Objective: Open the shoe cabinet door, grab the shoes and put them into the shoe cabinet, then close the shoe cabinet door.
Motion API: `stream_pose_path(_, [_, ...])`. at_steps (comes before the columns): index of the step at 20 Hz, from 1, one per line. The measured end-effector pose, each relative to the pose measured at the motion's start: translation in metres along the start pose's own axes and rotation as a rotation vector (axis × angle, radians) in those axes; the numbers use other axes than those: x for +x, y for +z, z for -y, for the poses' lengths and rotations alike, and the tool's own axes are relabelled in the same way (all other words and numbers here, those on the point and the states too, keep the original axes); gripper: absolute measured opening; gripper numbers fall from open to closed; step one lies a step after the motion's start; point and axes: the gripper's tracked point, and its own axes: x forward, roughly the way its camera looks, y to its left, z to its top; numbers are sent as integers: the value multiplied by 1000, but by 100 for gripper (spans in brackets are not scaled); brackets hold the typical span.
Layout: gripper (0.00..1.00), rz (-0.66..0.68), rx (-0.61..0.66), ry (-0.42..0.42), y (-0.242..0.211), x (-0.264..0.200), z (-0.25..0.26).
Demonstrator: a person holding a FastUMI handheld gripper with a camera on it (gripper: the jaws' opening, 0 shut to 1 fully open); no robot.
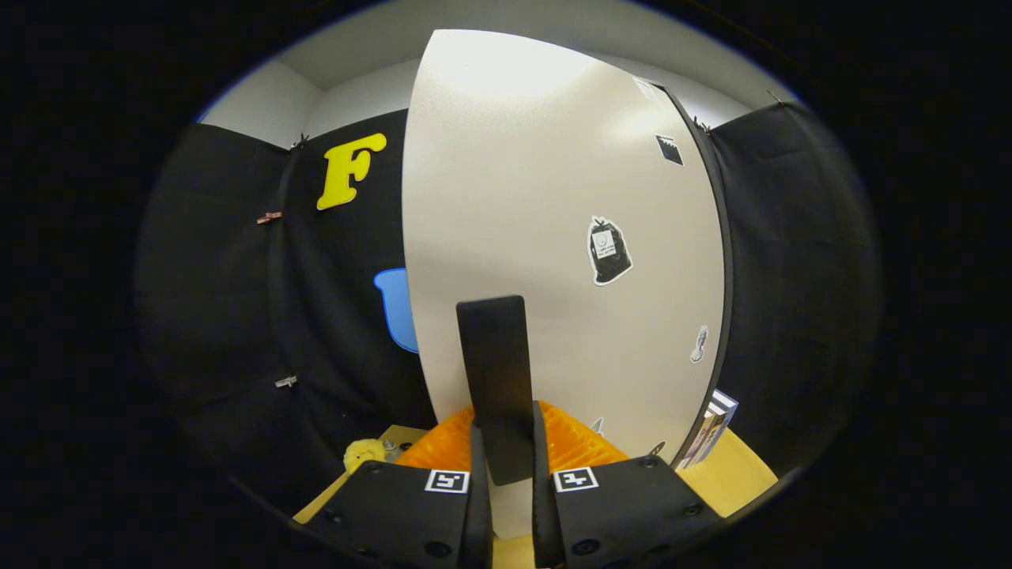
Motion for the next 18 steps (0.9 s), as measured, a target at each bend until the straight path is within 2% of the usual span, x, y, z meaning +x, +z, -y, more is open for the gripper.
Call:
stream_pose_path(11, [24, -12, 7, 56, 1, -49, 36])
stream_pose_path(18, [24, -16, 4, 43, 2, -77, 67])
